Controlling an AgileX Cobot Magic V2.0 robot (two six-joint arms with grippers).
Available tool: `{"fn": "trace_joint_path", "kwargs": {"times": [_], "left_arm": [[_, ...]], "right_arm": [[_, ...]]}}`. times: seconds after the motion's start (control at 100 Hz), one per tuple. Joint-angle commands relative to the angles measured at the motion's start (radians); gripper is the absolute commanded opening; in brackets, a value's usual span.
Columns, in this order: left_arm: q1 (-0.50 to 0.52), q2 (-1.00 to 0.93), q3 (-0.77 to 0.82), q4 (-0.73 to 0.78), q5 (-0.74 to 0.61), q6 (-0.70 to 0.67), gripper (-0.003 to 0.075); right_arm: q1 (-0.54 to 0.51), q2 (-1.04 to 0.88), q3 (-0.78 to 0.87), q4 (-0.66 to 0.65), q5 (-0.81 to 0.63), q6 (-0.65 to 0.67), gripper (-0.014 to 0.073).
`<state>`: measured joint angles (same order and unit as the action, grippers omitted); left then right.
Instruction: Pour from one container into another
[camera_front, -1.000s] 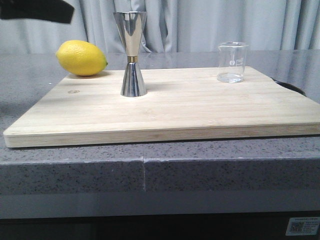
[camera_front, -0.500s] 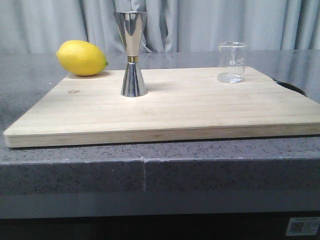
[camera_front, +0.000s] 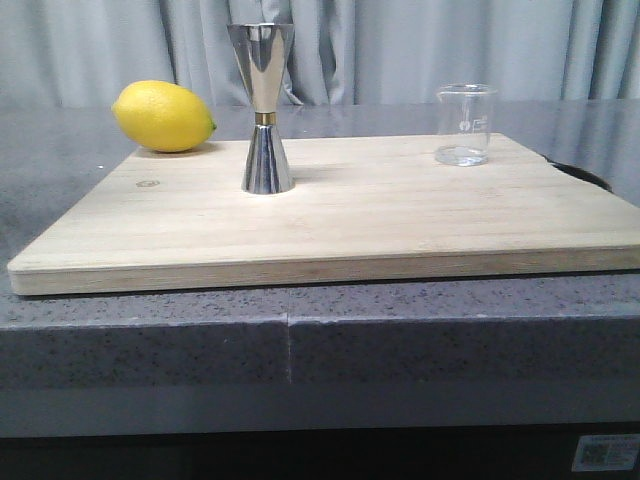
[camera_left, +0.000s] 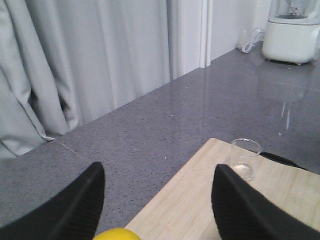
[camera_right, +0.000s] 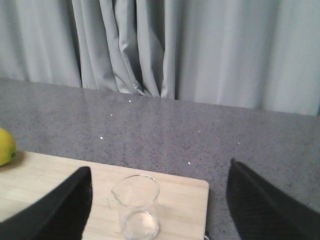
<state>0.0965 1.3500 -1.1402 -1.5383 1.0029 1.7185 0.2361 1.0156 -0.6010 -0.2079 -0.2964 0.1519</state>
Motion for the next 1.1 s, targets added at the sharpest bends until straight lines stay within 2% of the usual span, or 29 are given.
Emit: {"fn": "trace_joint_path", "kwargs": {"times": [0.0,0.43,0.71,0.84,1.09], "left_arm": [[0.002,-0.043,-0.024,-0.08,-0.051,-0.02,0.043],[0.002,-0.176,-0.024,-0.041,-0.409,-0.034,0.043],[-0.005,-0.237,-0.018,0.043,-0.529,-0.034,0.0428],[-0.049,-0.249,0.004,0.127,-0.591,-0.034,0.041],[-0.197,-0.249,0.072,0.152,-0.674,-0.034,0.0407]], "right_arm": [[-0.008,-0.023,-0.051,0.009,-0.04,-0.004,0.0502],[-0.008,-0.023,-0.09,0.009,-0.019,-0.006,0.0502],[-0.008,-0.023,-0.09,0.009,-0.019,-0.009,0.0502],[-0.008,-0.023,-0.09,0.009,-0.019,-0.009,0.0502],[-0.008,-0.023,-0.09,0.009,-0.01,-0.01,0.0502]]}}
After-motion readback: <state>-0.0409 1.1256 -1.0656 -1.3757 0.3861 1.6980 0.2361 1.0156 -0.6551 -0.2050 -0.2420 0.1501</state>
